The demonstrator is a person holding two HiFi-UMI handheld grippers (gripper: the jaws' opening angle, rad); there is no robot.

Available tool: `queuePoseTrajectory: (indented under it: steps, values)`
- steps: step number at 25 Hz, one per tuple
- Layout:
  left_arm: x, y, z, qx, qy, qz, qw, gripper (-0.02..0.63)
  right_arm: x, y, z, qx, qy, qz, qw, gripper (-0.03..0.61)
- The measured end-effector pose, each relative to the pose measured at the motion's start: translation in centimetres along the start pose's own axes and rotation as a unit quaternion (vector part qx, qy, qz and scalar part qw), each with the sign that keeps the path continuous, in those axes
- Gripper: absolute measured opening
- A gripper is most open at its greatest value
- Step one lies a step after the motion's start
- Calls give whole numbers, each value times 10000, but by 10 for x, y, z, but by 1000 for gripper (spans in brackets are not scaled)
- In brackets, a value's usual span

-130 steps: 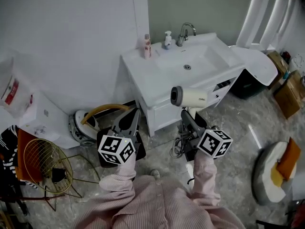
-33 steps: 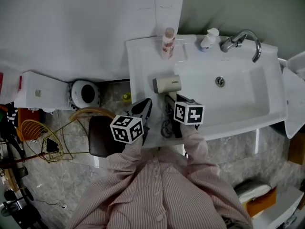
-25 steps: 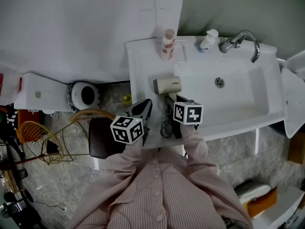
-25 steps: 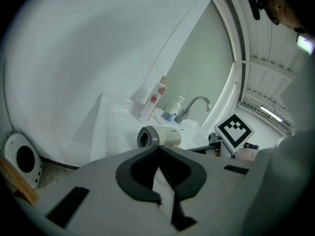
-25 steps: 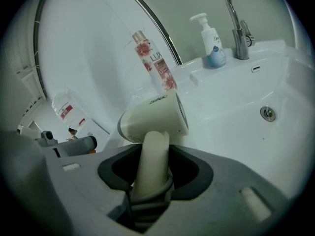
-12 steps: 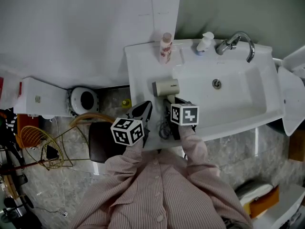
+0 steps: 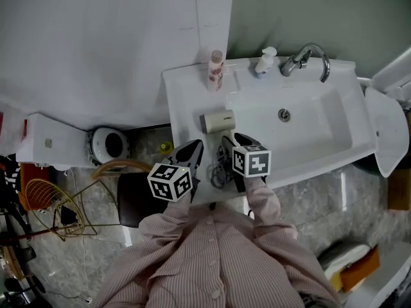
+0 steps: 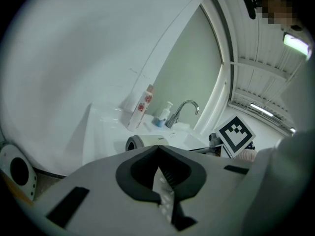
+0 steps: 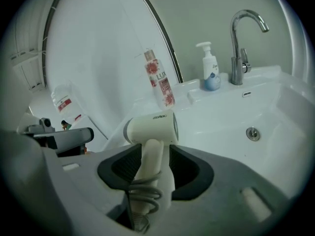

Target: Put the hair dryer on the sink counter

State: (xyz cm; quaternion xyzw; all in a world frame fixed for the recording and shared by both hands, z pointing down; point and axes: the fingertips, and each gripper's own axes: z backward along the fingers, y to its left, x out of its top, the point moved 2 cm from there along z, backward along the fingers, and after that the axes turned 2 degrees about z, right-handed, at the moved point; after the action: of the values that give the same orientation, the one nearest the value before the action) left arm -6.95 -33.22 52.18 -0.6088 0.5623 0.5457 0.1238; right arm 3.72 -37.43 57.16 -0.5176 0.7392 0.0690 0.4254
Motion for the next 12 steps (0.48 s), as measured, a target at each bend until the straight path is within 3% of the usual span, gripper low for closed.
queuePoseTrajectory:
  steps: [5, 12]
  values:
    - [2, -9, 10, -91, -102, -207, 9997, -3, 8, 1, 21, 128, -295, 255, 9992, 146]
    - [13, -23, 16, -284, -323, -483, 9979, -3, 25, 9, 46, 381, -694, 553, 9953, 19]
